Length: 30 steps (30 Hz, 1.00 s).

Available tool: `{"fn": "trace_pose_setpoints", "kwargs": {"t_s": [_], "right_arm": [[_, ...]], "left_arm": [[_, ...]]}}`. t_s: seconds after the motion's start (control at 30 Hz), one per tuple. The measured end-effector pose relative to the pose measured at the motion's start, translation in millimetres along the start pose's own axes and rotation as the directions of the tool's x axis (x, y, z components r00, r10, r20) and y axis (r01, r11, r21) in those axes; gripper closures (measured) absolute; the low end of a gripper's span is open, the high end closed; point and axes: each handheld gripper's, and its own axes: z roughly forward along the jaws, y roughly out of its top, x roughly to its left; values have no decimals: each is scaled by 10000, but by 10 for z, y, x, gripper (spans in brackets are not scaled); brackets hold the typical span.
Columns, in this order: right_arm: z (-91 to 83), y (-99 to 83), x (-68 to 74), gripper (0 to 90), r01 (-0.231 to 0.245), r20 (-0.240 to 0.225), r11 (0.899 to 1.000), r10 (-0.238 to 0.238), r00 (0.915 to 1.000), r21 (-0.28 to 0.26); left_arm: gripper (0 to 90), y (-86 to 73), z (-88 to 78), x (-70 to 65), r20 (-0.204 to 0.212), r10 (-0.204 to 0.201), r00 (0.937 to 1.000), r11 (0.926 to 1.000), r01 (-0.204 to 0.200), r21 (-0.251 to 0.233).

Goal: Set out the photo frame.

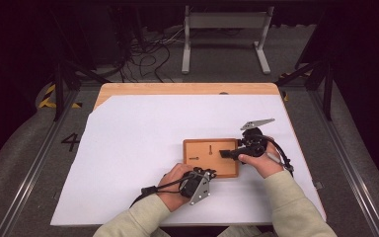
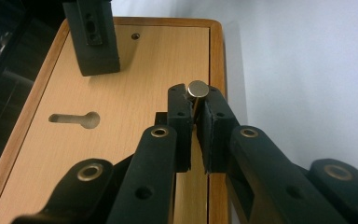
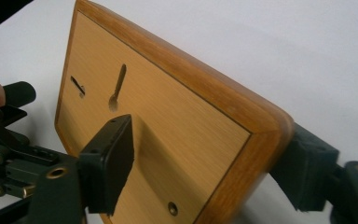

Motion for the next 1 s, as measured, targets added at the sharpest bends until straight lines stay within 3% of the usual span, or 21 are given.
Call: {"fn": "trace_pose_setpoints", "kwargs": {"t_s": [0.23,0.3,0.4,0.57,0.7,0.8,0.83,0.87,0.93,1.0], "right_arm": [[-75,6,-23,378,-9,-157,10000,11,9999,95],[-97,9,-13,389,136,-166,9998,-134,9998,110],[-118,3,-6,398,355,-191,9993,-354,9992,68],[-178,-18,42,425,833,-145,9965,-835,9964,-86],[-217,-34,76,439,1111,-90,9936,-1113,9937,-180],[-249,-42,101,454,1305,-64,9913,-1306,9914,-197],[-261,-44,110,458,1420,-35,9897,-1421,9899,-191],[-261,-44,110,458,1420,-35,9897,-1421,9899,-191],[-293,-51,152,467,1721,68,9849,-1720,9851,-184],[-306,-57,177,466,1867,173,9823,-1864,9823,-163]], "left_arm": [[815,-15,4,20,241,-498,9985,9987,499,-39],[814,-25,4,28,407,-984,9943,9950,991,-155],[804,-35,-6,59,606,-1115,9919,9935,1126,-140],[713,-48,-93,97,990,-1784,9790,9836,1802,-101],[692,-69,-206,111,1163,-1962,9736,9802,1980,-34],[667,-115,-312,145,1190,-2387,9638,9698,2429,-216],[661,-141,-364,165,1223,-2630,9570,9629,2684,-294],[656,-141,-364,165,1223,-2630,9570,9629,2684,-294],[644,-184,-446,193,1202,-2922,9488,9534,2988,-413],[626,-253,-533,217,1318,-3572,9247,9287,3666,-555]]}}
